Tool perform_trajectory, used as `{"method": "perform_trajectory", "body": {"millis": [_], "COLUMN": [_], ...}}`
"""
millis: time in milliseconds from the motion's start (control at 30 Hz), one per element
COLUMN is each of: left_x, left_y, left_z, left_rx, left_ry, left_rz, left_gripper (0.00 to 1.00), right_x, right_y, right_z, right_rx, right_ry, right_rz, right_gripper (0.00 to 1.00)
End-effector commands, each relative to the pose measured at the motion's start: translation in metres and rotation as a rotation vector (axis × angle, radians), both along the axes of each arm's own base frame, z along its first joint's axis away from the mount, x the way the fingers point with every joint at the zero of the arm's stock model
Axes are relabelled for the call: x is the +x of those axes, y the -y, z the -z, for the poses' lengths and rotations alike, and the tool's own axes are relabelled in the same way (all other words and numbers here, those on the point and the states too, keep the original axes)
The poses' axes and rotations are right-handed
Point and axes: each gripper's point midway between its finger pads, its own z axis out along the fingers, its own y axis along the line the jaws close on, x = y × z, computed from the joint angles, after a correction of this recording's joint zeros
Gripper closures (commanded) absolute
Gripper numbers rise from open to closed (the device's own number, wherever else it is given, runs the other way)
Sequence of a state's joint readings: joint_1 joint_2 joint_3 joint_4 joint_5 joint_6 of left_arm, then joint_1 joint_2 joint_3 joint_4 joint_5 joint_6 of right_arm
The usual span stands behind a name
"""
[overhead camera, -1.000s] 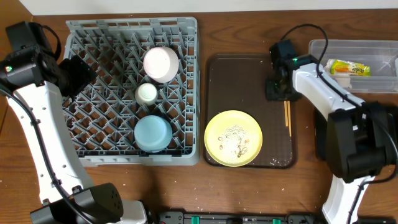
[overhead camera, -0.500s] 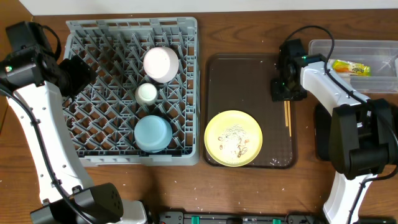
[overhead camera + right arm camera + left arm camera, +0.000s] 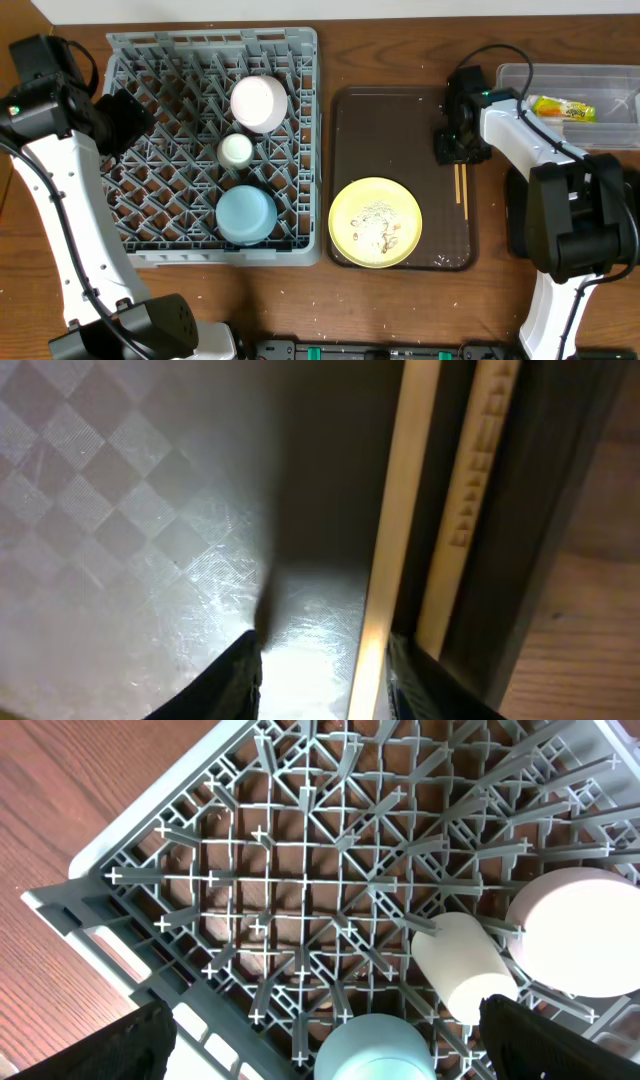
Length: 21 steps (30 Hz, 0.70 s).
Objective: Sort waste into correct bins and load items into the dishwasher
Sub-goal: 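Carry the chopstick with the right gripper and drop it in the rack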
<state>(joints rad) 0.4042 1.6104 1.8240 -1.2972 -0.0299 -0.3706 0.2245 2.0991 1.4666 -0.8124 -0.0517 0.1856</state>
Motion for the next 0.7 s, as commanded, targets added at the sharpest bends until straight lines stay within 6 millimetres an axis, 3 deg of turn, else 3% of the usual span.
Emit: {"method": "perform_trajectory", "body": {"millis": [0,100,233,333,400,533,667], "left_x": [0.000,0.000,0.000,0.000,0.000,0.000,0.000], "left_y": [-0.003,-0.003,-0.003,-0.003,-0.003,-0.003,-0.003], "left_z": [-0.002,-0.002,-0.002,-0.002,-0.002,-0.002,-0.002], "left_rx": [0.006,0.006,0.006,0.006,0.006,0.006,0.006], "left_ry": [0.004,0.004,0.004,0.004,0.004,0.004,0.004], "left_rz": [-0.015,-0.015,-0.015,-0.015,-0.015,-0.015,-0.015], "left_gripper": [0.02,0.02,0.02,0.02,0.02,0.02,0.02], "right_x": [-0.010,-0.012,-0.004,0.007,0.015,0.025,0.028], "right_y": [-0.001,-0.006,-0.009,-0.019,-0.037,-0.098,-0.152], "right_z": [0.020,0.018,0.002,-0.028,-0.052,-0.111,-0.144], "right_rx": [0.005,0.036,0.049,0.087,0.158,0.413,0.570], "right_ry": [-0.061,-0.073,-0.067,-0.054,-0.042,-0.010,0.019], "right_rz": [-0.008,-0.001,0.035,0.057,0.037,-0.032,-0.045], "right_gripper": [0.80,0.99,0.99,0.99,0.99,0.99,0.99]}}
